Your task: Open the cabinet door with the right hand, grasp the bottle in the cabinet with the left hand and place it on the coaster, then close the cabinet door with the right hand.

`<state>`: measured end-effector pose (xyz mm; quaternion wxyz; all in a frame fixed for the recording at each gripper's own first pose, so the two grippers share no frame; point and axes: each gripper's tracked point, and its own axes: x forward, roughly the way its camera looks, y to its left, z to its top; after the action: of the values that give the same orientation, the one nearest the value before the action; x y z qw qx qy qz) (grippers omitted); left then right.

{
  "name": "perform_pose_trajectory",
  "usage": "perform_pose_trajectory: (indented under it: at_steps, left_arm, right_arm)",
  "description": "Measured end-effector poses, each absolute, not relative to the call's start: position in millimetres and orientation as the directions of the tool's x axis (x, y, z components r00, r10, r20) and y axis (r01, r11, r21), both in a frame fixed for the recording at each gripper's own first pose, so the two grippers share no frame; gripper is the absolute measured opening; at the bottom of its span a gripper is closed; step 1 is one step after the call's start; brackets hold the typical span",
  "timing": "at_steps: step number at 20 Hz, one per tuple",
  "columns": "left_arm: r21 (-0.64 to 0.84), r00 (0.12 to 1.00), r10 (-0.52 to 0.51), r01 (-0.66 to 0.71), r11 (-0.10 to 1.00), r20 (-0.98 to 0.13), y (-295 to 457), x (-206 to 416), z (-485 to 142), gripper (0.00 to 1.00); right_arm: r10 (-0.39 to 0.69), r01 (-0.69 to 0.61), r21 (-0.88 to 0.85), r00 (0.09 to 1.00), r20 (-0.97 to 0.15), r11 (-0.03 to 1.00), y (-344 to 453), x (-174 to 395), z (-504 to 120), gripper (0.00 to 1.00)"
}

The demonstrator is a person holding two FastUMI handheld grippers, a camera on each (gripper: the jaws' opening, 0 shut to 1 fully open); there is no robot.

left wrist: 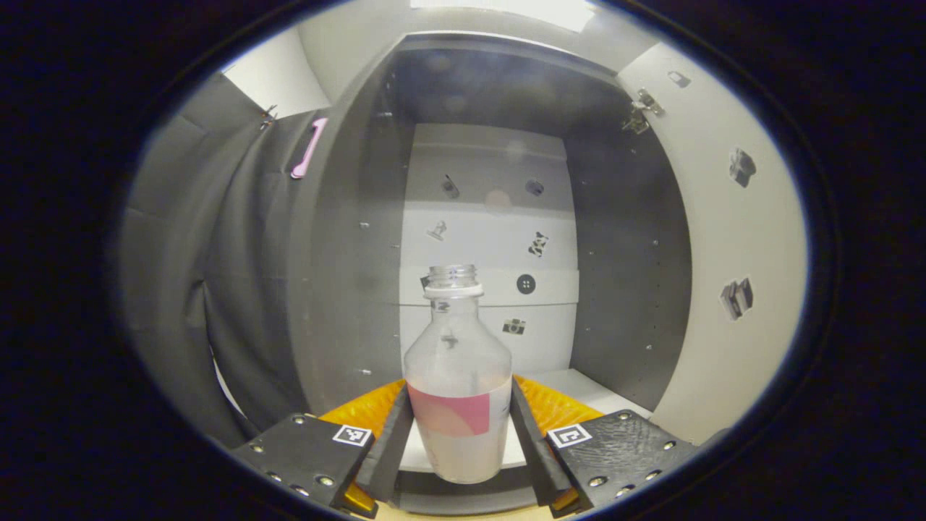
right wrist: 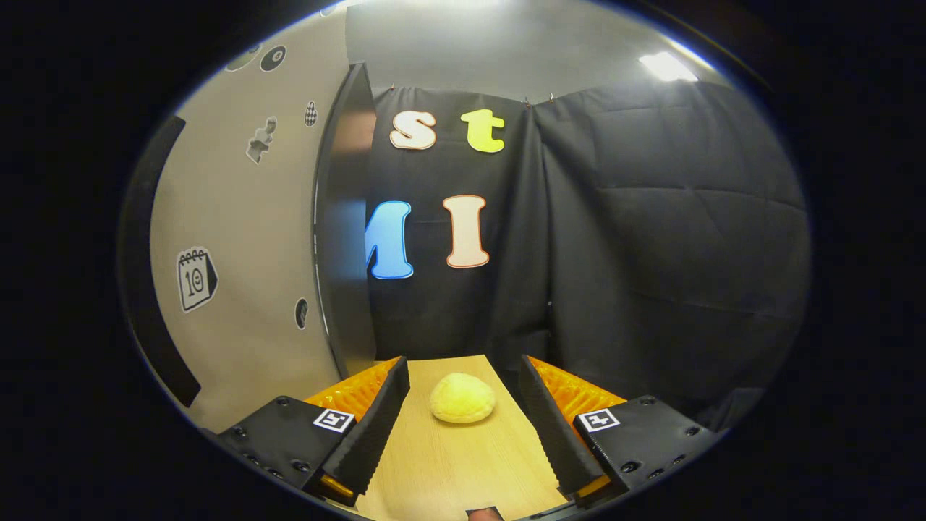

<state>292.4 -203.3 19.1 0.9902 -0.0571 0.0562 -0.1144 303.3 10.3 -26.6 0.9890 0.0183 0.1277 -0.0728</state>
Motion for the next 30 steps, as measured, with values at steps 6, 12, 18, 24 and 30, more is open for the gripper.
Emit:
perform_pose_trajectory:
  at_steps: [6, 12, 18, 24, 30]
  left_arm:
    - [-0.124, 0.982, -0.160, 0.147, 0.981, -0.099, -160, 236, 23, 0.70]
    - [-0.088, 0.990, -0.106, 0.098, 0.991, -0.091, -120, 183, 17, 0.70]
    - [-0.086, 0.993, -0.067, 0.059, 0.995, -0.098, -88, 128, -7, 0.70]
    - [-0.063, 0.992, -0.047, 0.040, 0.997, -0.115, -64, 82, -40, 0.70]
    - [-0.056, 0.992, -0.048, 0.042, 0.998, -0.119, -52, 48, -80, 0.70]
  right_arm:
    - [-0.071, 0.087, 0.048, 0.964, -0.258, 0.995, 15, 287, -28, 0.96]
    - [-0.008, 0.024, 0.061, 0.969, -0.247, 0.998, 31, 277, -26, 0.96]
    - [0.021, -0.009, 0.051, 0.970, -0.242, 0.999, 40, 267, -22, 0.93]
    - [0.021, -0.013, 0.032, 0.971, -0.239, 0.999, 44, 253, -21, 0.96]
    - [0.018, -0.015, 0.013, 0.971, -0.236, 1.000, 51, 240, -17, 0.96]
